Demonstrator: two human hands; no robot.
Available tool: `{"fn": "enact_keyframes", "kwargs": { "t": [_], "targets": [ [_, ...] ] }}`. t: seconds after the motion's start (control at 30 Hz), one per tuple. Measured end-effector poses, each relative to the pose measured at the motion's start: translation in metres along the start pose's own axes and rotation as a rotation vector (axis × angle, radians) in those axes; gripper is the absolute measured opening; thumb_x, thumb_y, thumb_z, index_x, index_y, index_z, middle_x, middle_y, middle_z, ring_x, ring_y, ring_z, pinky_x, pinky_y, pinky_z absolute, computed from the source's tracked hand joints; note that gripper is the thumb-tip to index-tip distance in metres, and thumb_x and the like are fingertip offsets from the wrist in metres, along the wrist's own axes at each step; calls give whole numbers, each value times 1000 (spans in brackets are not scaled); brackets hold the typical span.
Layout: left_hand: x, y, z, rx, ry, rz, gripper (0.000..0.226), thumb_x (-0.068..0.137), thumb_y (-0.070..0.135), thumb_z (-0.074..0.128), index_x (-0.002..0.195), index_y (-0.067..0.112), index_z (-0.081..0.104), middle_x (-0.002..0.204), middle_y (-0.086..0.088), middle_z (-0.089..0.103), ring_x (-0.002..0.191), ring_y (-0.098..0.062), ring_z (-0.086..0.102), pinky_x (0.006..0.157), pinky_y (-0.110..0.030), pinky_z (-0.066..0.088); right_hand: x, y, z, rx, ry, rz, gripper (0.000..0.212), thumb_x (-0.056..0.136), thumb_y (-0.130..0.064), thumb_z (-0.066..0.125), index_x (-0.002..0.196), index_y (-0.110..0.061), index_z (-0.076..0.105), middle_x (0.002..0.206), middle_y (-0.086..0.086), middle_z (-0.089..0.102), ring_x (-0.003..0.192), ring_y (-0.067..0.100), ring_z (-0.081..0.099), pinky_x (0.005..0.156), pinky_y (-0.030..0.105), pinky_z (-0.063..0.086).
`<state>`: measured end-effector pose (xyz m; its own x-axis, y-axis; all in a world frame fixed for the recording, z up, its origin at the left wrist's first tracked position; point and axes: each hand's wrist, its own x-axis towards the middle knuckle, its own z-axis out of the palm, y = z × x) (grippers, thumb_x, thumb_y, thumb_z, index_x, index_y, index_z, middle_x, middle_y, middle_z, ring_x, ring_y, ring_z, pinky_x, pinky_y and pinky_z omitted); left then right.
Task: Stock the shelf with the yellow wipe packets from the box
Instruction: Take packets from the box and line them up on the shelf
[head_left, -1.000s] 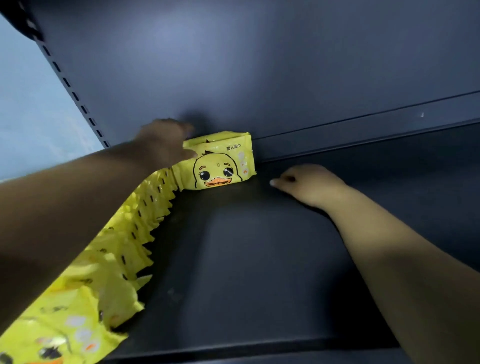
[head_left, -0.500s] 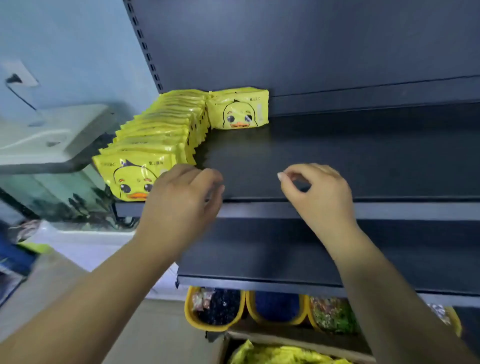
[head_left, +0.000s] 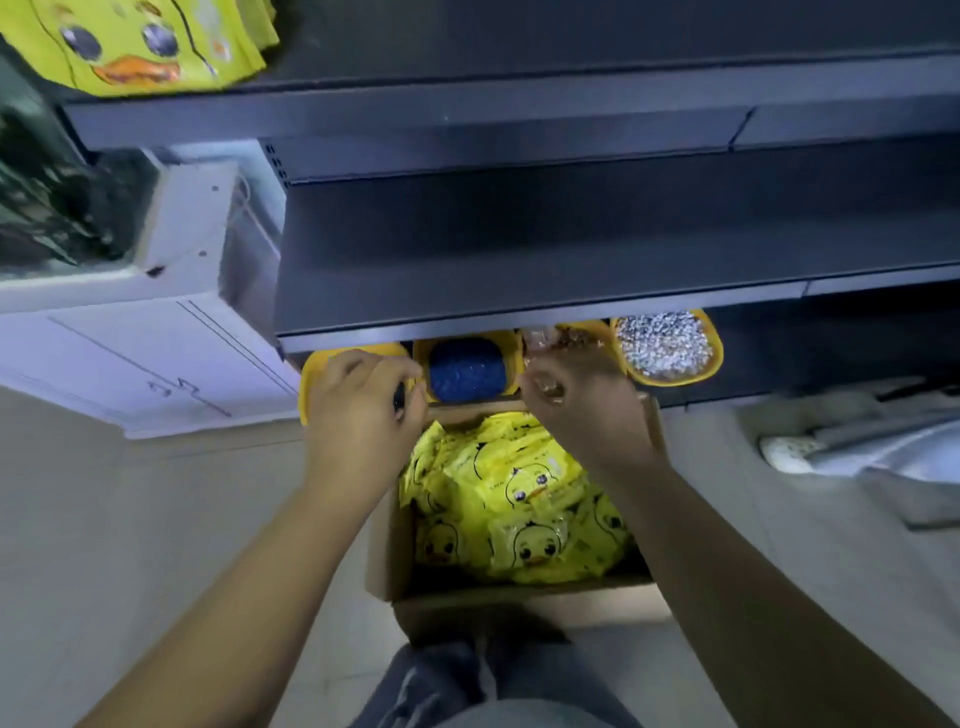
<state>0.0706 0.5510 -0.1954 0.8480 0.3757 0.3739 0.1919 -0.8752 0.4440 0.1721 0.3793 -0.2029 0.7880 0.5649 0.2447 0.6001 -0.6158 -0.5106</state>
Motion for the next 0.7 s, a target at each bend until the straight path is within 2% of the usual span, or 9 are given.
{"fn": "enact_keyframes", "kwargs": {
  "t": [0.1,0.23,0.33,0.37,0.43,0.57,0.63,0.7],
  "targets": [
    [-30,-15,20,12,-124,36,29,76,29,47,74,9,68,68,-6,67,75,-31,60,67,-29,42,-41,15,21,-30,-46,154,29,80,-32,55,81,-8,73,78,3,72,74,22,67,61,27,51],
    [-66,-31,45,11,-251,4,27,75,27,50,72,8,69,65,-7,67,67,-30,62,65,-29,42,-81,41,46,-110,-236,342,31,88,-35,57,94,-9,71,94,4,71,90,24,63,69,28,47],
    [-87,-41,69,66,-358,-42,6,69,14,69,72,8,69,64,-8,66,66,-32,63,61,-33,50,-98,67,65,-132,-356,424,32,90,-38,53,102,-13,69,102,1,70,102,23,59,78,29,48],
    [-93,-46,81,81,-402,-67,8,67,9,74,72,8,68,63,-8,66,66,-32,63,60,-34,51,-99,79,75,-127,-408,439,33,90,-40,52,103,-14,68,104,1,70,104,23,59,81,32,50],
    [-100,-51,93,97,-477,-80,11,67,7,75,76,8,68,65,-8,66,68,-32,63,61,-36,51,-98,93,87,-128,-472,435,34,91,-42,51,106,-15,67,106,3,69,104,22,59,82,36,52],
    [-110,-65,145,100,-556,-132,16,67,4,77,81,5,68,71,-10,69,72,-34,64,65,-38,52,-76,133,128,-153,-591,401,37,91,-39,52,119,-17,60,120,6,62,110,24,55,87,32,48],
    [-114,-69,167,80,-568,-150,15,69,5,75,82,4,69,72,-10,69,73,-33,64,65,-36,50,-63,149,149,-169,-677,329,41,91,-38,52,126,-17,55,127,8,57,115,25,52,92,32,44],
    [-119,-75,190,56,-591,-200,15,74,10,70,87,3,69,77,-11,70,81,-35,63,68,-35,48,-55,170,174,-198,-828,177,51,90,-38,54,135,-15,44,138,8,48,125,25,45,100,33,38]
  ]
}}
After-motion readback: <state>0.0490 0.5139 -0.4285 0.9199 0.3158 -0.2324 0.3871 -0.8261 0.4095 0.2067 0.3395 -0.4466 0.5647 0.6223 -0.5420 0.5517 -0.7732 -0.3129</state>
